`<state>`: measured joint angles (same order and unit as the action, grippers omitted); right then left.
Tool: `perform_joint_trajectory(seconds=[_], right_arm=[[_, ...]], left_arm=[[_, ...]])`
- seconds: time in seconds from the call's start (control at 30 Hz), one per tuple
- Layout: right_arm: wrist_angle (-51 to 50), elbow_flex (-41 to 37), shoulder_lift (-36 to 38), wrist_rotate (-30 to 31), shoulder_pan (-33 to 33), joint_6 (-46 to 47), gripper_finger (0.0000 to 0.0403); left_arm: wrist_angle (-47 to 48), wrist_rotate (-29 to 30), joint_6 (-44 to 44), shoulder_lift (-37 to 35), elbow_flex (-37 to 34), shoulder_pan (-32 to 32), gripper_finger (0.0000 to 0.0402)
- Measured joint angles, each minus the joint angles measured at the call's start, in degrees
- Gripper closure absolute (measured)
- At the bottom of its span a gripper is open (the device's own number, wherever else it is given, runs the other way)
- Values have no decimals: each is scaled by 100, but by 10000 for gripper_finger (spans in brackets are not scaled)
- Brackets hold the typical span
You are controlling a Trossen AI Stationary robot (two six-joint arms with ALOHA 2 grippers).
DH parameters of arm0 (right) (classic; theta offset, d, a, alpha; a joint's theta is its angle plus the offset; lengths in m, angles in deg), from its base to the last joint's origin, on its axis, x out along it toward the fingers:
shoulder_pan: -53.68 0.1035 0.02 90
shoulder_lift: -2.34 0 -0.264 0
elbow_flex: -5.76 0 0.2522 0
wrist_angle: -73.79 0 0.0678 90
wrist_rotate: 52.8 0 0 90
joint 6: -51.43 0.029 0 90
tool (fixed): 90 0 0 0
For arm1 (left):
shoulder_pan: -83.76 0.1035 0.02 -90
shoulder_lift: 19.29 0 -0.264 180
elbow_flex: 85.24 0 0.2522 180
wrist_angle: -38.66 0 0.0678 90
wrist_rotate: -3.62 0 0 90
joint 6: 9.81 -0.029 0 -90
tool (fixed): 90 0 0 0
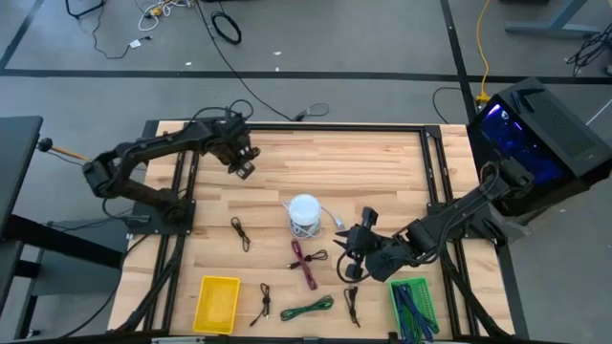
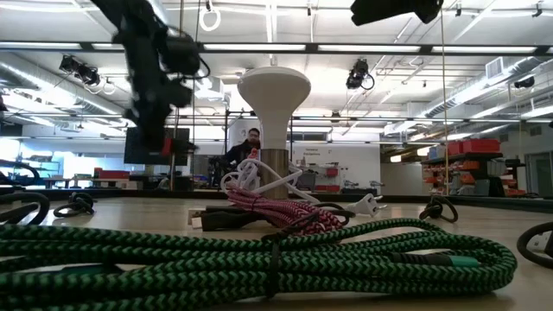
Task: Pick & Place USB Port
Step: Put the top black charger cable into the yellow bin
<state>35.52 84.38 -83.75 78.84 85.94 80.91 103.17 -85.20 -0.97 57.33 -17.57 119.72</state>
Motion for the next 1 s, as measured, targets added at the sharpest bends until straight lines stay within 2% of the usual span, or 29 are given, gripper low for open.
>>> perform_joint_trajectory(seconds=[0.13, 0.27, 0.43, 0.53, 0.7, 0.87, 1.0], right_arm=[[194, 0, 1, 38, -47, -83, 321], [325, 0, 3, 288, -47, -339, 321], [563, 0, 5, 431, -58, -641, 321], [579, 0, 5, 445, -58, -648, 321], [595, 0, 5, 448, -58, -668, 321], [595, 0, 5, 448, -58, -670, 321], [610, 0, 5, 609, -58, -753, 321]], left_arm=[[1011, 162, 636, -640, 95, -716, 360], [1803, 391, 1697, -1395, 94, -1774, 360], [2334, 485, 3658, -2237, 94, -3368, 360], [2579, 624, 4925, -2505, 94, -4478, 360], [2799, 903, 6881, -2448, 88, -6236, 360], [2305, 1000, 8439, -1971, -66, -7802, 360], [1825, 1039, 9398, -1380, -107, -8759, 360]])
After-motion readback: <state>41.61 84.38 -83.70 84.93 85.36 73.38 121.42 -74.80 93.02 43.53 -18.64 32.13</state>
